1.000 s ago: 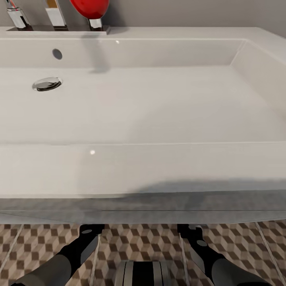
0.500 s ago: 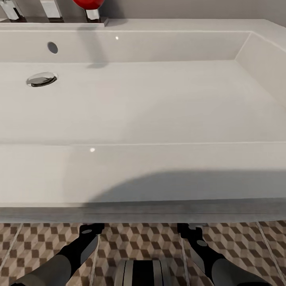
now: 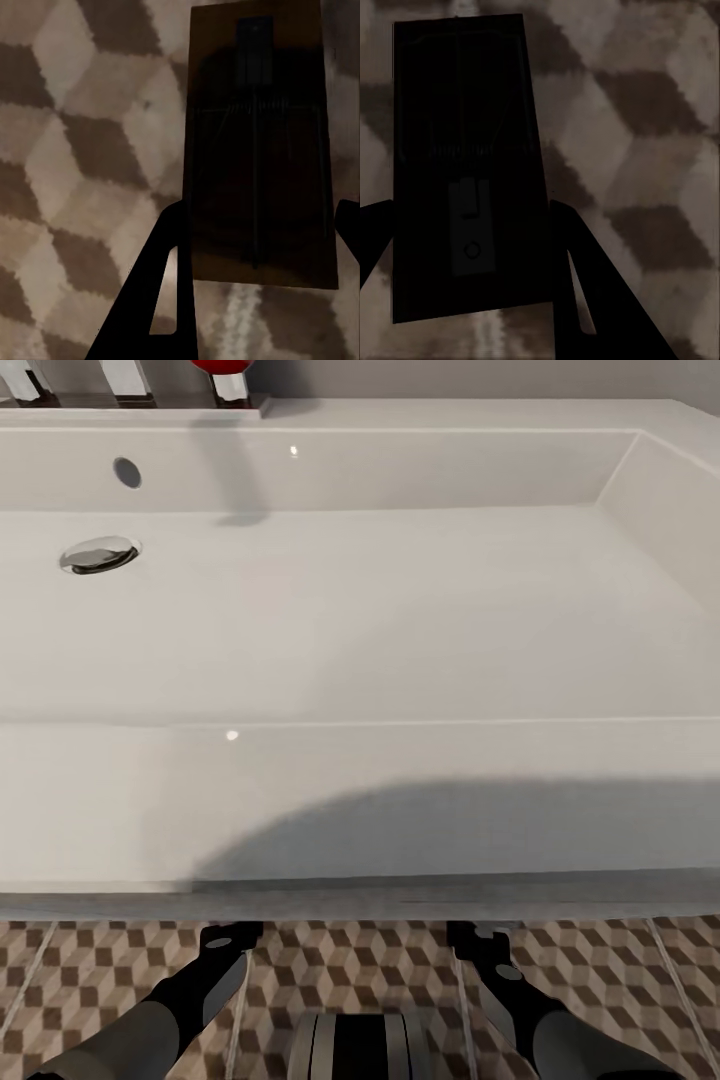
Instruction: Take the four mousetraps from the cabinet in the bathroom and place them on the bathroom floor. Make sure all four end up on the same floor surface, and ensure that at least two of them are either under or directly next to the same bathroom sink.
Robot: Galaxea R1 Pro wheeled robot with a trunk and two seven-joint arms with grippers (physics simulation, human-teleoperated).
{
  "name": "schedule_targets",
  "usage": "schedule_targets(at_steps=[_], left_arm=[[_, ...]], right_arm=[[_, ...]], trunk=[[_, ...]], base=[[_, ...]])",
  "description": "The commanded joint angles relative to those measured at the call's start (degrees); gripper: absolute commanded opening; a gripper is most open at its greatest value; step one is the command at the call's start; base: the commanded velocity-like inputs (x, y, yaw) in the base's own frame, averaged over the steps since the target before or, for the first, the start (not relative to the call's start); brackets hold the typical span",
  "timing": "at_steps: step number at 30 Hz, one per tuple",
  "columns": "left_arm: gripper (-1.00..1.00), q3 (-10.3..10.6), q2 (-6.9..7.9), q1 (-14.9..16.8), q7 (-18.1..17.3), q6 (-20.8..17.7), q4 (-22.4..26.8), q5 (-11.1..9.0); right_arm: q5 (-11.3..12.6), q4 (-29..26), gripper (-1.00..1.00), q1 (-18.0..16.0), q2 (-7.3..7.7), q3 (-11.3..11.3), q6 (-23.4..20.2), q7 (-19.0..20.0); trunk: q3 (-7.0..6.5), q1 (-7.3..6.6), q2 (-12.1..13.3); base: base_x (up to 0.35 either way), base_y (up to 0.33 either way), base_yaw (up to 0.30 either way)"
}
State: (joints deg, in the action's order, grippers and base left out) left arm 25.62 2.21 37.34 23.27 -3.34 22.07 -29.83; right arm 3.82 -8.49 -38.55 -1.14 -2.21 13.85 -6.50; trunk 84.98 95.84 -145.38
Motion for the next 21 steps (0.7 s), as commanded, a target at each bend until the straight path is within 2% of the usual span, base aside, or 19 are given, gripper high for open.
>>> schedule_targets(at_steps=[1, 3, 21], left_arm=[[-1.0, 0.5, 0.07, 0.0, 0.5, -0.4, 0.2, -0.2], [-1.0, 0.5, 0.07, 0.0, 0.5, -0.4, 0.2, -0.2], [-1.0, 0.5, 0.07, 0.0, 0.5, -0.4, 0.2, -0.3]], right_arm=[[0.6, 0.1, -1.0, 0.0, -0.01, -0.3, 0.2, -0.2], [0.6, 0.1, -1.0, 0.0, -0.04, -0.3, 0.2, -0.2], [0.5, 0.1, -1.0, 0.0, -0.17, -0.3, 0.5, -0.2]], trunk=[[0.26, 0.01, 0.0], [0.71, 0.06, -0.1], [0.71, 0.06, -0.1]], base=[[0.0, 0.0, 0.0], [0.0, 0.0, 0.0], [0.0, 0.0, 0.0]])
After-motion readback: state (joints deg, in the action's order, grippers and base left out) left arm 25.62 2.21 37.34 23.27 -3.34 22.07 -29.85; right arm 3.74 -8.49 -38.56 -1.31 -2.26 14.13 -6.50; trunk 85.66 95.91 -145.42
